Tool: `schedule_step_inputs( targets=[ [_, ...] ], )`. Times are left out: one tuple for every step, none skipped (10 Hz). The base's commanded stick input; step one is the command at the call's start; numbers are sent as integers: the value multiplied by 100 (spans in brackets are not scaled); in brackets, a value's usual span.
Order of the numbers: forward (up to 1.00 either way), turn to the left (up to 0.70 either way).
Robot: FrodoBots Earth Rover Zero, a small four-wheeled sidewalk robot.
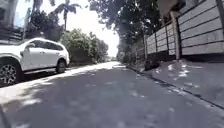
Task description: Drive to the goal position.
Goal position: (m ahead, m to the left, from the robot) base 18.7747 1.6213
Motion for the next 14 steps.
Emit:
schedule_step_inputs(
  targets=[
    [100,2],
    [100,2],
    [100,2],
    [100,2],
    [100,2],
    [100,2],
    [100,2],
    [100,2],
    [100,2],
    [100,2],
    [100,2],
    [100,2],
    [100,2],
    [100,2]
  ],
)
